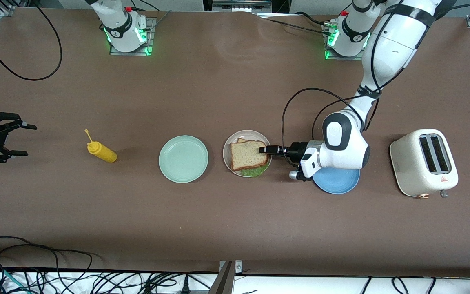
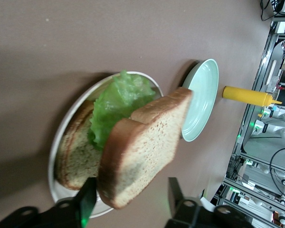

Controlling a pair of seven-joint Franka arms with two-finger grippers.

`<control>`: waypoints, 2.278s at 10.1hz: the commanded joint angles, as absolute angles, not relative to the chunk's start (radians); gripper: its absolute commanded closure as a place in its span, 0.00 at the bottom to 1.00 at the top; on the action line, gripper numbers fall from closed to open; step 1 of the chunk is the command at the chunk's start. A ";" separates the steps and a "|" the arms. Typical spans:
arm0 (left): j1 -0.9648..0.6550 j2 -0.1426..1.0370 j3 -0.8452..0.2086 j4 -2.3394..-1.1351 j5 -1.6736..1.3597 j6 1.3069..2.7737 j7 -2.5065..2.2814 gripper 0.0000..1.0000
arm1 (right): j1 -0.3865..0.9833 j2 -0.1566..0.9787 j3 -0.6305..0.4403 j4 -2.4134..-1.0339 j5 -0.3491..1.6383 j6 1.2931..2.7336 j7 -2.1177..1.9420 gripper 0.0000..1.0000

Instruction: Make sandwich on beige plate with both arms

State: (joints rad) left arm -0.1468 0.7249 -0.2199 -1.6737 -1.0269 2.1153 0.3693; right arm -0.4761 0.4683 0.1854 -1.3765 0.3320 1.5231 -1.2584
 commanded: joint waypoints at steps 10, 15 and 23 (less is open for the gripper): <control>-0.034 0.231 -0.021 -1.750 -0.283 1.959 0.394 0.00 | -0.180 0.219 0.132 -1.402 -0.058 1.453 -0.276 0.00; -0.005 -0.061 -0.026 -1.754 0.088 1.703 0.387 0.00 | -0.051 0.057 0.002 -1.591 -0.051 1.542 -0.011 0.00; 0.031 -0.118 0.009 -1.655 -0.001 1.454 0.057 0.00 | -0.023 0.058 -0.075 -1.652 -0.020 1.684 -0.006 0.00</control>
